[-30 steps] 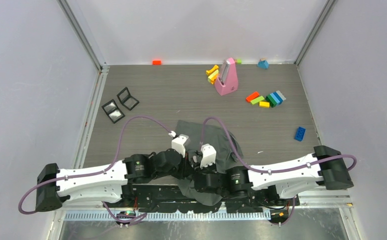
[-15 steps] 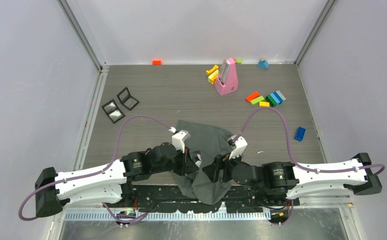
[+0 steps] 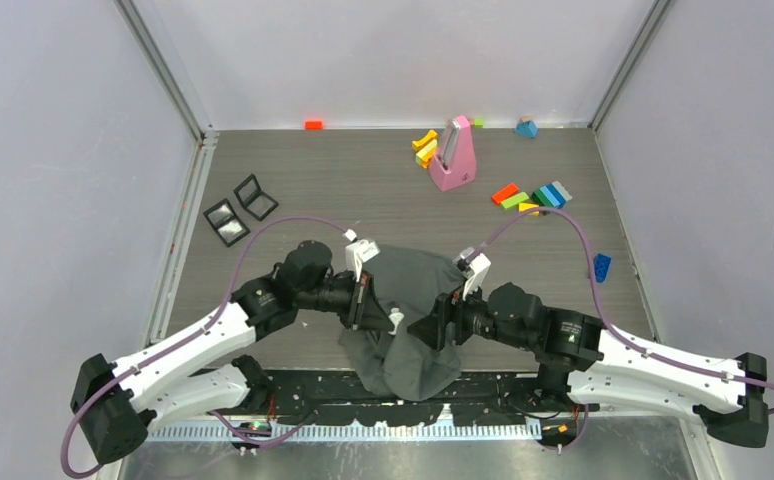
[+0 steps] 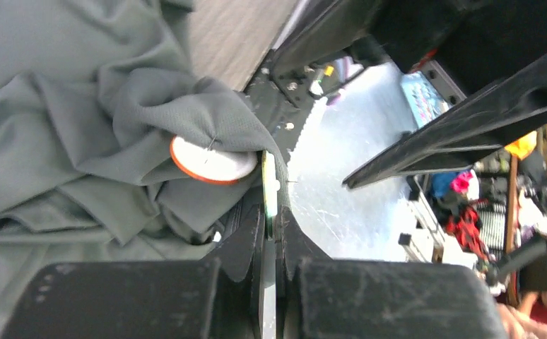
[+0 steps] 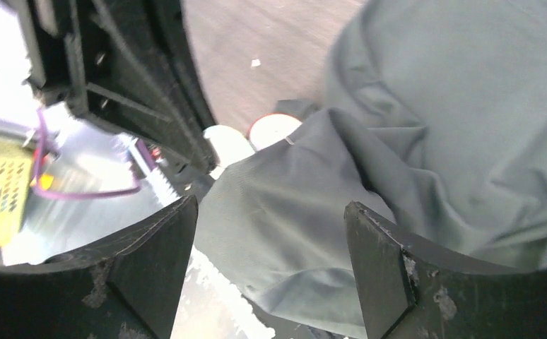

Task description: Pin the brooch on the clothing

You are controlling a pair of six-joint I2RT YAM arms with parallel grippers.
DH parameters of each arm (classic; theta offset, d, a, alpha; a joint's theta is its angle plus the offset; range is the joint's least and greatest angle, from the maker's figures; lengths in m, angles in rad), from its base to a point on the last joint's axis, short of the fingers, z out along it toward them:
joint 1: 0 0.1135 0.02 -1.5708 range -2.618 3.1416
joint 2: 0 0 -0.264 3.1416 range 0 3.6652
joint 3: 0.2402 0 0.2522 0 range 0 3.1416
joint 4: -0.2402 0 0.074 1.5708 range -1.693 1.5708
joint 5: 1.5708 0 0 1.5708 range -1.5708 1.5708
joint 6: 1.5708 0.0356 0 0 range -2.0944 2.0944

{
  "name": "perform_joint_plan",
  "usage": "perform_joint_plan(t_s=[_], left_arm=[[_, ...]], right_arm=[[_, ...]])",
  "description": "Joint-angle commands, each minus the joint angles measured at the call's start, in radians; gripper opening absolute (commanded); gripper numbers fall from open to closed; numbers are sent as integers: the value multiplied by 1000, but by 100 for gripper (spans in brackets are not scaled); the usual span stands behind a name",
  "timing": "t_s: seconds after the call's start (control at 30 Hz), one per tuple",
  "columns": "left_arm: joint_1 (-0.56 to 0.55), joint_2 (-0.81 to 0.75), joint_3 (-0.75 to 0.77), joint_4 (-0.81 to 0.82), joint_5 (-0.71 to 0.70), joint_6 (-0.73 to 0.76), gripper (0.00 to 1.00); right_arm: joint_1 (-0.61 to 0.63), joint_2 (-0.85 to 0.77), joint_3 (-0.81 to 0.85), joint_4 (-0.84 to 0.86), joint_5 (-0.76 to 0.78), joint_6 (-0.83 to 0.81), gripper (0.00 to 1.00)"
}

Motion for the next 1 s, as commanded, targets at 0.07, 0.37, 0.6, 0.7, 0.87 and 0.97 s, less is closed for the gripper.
perform_joint_plan(t_s=[0.07,0.37,0.6,0.7,0.87,0.97], left_arm=[[64,50,158,-82,403,201,0],[100,77,201,-137,572,299,0],[101,104,202,-130,598,307,0],[101,106,199,-123,604,306,0],[102,103,196,-118,607,303,0],[103,104,196,-118,609,303,0]], right_arm=[[-9,-28,19,168,-320,-155,81],[-9,-40,29,197,-395,-175,77],[-9,7,21,265,-410,-140,63],[-9,26,11,296,-401,-128,59],[-9,55,4,318,-405,-114,56],[-9,70,4,318,-419,-112,55]])
